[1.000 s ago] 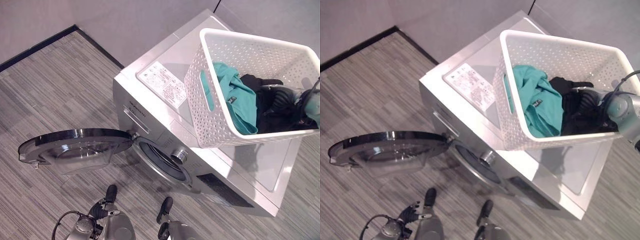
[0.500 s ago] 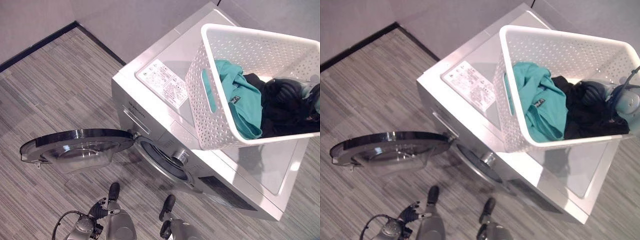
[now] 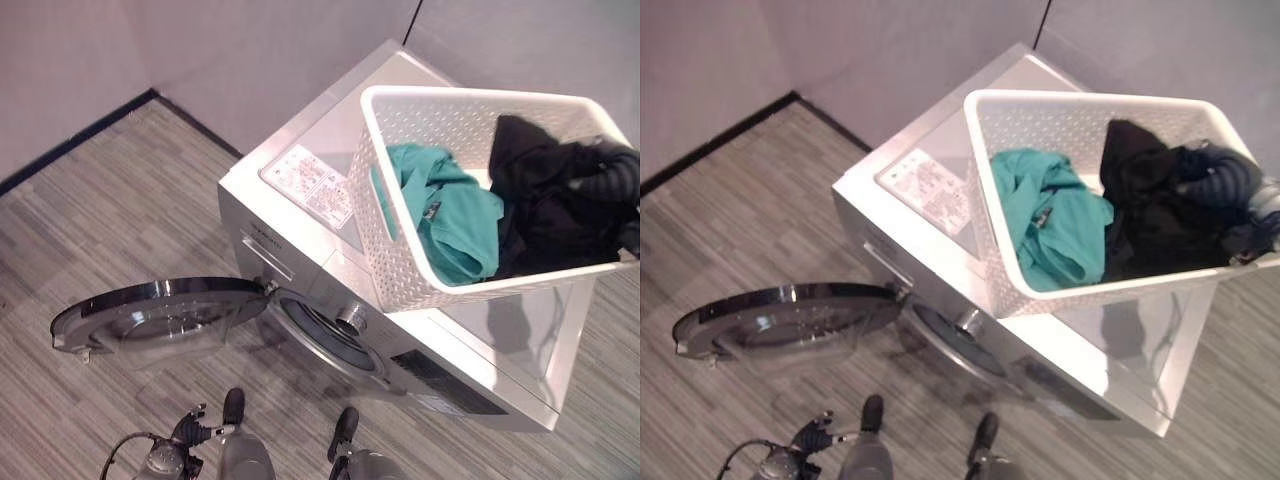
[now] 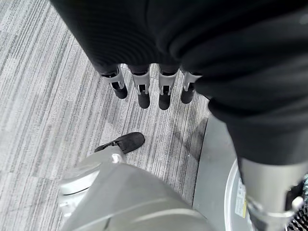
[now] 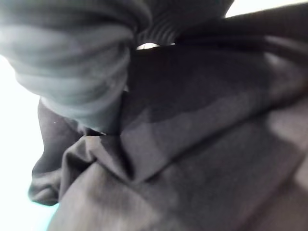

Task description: Grab the laundry basket,head to the washer,open it,put in the laundry and shut it.

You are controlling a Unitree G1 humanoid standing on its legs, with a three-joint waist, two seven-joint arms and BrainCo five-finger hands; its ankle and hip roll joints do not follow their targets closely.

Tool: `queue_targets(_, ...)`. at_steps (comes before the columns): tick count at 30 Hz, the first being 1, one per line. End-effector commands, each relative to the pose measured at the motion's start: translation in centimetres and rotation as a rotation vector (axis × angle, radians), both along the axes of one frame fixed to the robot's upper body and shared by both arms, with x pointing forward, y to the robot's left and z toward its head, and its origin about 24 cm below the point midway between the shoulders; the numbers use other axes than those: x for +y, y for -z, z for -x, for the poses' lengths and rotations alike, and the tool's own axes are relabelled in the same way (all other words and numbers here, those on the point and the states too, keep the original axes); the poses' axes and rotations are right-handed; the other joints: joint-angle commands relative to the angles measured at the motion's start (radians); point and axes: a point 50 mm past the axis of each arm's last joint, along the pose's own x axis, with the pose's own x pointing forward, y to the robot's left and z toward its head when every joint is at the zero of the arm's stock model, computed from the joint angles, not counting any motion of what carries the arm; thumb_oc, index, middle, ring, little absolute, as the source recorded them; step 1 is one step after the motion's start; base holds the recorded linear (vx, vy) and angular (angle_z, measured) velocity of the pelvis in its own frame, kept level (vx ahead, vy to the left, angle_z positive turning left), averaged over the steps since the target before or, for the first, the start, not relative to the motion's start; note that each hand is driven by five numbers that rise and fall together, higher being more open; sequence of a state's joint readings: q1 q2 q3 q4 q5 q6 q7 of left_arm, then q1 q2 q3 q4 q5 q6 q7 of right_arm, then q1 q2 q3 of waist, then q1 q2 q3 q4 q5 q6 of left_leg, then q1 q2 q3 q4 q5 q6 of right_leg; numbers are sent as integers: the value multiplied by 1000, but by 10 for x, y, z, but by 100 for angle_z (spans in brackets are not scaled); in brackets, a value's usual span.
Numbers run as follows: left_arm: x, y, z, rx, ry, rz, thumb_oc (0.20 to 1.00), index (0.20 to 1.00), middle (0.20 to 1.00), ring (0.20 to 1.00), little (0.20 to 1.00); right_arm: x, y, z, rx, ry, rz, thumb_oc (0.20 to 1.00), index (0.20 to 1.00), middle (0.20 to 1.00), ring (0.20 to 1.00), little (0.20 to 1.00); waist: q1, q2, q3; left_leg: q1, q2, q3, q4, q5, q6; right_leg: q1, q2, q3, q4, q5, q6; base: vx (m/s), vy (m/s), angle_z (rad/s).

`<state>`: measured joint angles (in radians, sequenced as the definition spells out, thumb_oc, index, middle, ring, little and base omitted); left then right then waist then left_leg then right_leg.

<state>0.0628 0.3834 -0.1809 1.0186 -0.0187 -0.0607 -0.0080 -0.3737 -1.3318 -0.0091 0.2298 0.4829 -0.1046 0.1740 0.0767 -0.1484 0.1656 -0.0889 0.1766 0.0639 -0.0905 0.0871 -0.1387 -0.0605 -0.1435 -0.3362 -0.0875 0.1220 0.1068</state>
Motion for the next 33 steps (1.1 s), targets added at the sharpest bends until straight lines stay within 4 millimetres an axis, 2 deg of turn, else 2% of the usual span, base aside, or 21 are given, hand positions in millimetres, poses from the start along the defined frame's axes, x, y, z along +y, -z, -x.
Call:
queue_targets(1, 14, 2, 13, 62, 5, -62, 1000, 1000, 1000, 1000, 1000, 1, -64, 17, -385, -28, -141, 200, 200, 200, 200, 200, 12, -44, -56, 63, 4, -2, 3, -102, 45, 80, -59, -16, 35, -83, 76, 47, 23, -3)
queue_targets(2, 14, 2, 13, 61, 5, -62, 1000, 1000, 1000, 1000, 1000, 2, -64, 16, -385, -28, -141, 200, 200, 200, 200, 200, 11, -45, -56, 60, 2, -2, 3, -99, 46, 79, -61, -16, 34, -80, 76, 34, 36, -3)
queue_targets(3, 16, 4, 19, 80, -9, -66, 1000, 1000, 1000, 1000, 1000, 6, -77, 20, -441, -49, -153, 200, 200, 200, 200, 200, 10, -44, -72, 72, -1, 0, 3, -105, 48, 86, -62, -13, 37, -81, 76, 22, 22, -3)
queue_targets(4, 15, 4, 19, 80, -11, -65, 1000, 1000, 1000, 1000, 1000, 7, -77, 20, -441, -51, -153, 200, 200, 200, 200, 200, 9, -43, -72, 73, -1, 1, 3, -106, 48, 86, -62, -12, 37, -81, 76, 38, 30, -4)
queue_targets(7, 18, 6, 28, 108, -23, -77, 1000, 1000, 1000, 1000, 1000, 16, -100, 23, -552, -79, -167, 200, 200, 200, 200, 200, 11, -40, -92, 95, -6, 6, 3, -116, 53, 96, -65, -1, 45, -82, 76, 26, 34, -14)
queue_targets(10, 19, 5, 27, 106, -29, -81, 1000, 1000, 1000, 1000, 1000, 20, -109, 20, -576, -69, -154, 200, 200, 200, 200, 200, 16, -42, -98, 104, -9, 8, 3, -120, 55, 102, -67, 1, 46, -82, 77, 14, 31, -9)
queue_targets(16, 14, 5, 21, 83, -15, -78, 1000, 1000, 1000, 1000, 1000, 28, -124, 2, -613, -23, -174, 200, 200, 200, 200, 200, 20, -40, -109, 118, -18, 6, 3, -126, 61, 117, -71, 1, 46, -80, 77, 2, 11, 0)
queue_targets(20, 9, 1, 6, 28, 4, -67, 1000, 1000, 1000, 1000, 1000, 23, -132, -5, -638, 57, -196, 200, 200, 200, 200, 200, 29, -40, -110, 117, -24, -1, 3, -126, 63, 122, -75, -5, 42, -76, 78, -9, 12, 3)
queue_targets(24, 2, -6, -13, -49, 50, -48, 1000, 1000, 1000, 1000, 1000, 15, -146, -4, -700, 136, -230, 200, 200, 200, 200, 200, 28, -38, -116, 111, -31, -11, 3, -129, 66, 128, -81, -16, 36, -68, 83, -18, 25, 4)
queue_targets(30, 1, -15, -30, -116, 82, -58, 1000, 1000, 1000, 1000, 1000, 6, -159, 10, -790, 195, -250, 200, 200, 200, 200, 200, 13, -28, -125, 116, -47, -10, 3, -138, 73, 132, -93, -14, 32, -58, 92, -18, 39, 0)
queue_targets(31, 0, -22, -40, -169, 111, -60, 1000, 1000, 1000, 1000, 1000, 5, -163, 17, -826, 209, -233, 200, 200, 200, 200, 200, 6, -19, -129, 121, -53, -10, 3, -143, 77, 132, -100, -10, 35, -56, 93, -12, 31, -2)
queue_targets(32, 1, -23, -40, -169, 111, -60, 1000, 1000, 1000, 1000, 1000, 5, -163, 17, -826, 209, -234, 200, 200, 200, 200, 200, 7, -20, -128, 121, -53, -10, 3, -143, 78, 132, -100, -10, 36, -56, 94, -25, 68, 0)
queue_targets(33, 2, -29, -45, -202, 134, -73, 1000, 1000, 1000, 1000, 1000, 2, -167, 26, -859, 231, -209, 200, 200, 200, 200, 200, -2, -11, -133, 129, -60, -5, 3, -147, 81, 134, -107, -5, 36, -53, 97, -21, 58, 1)
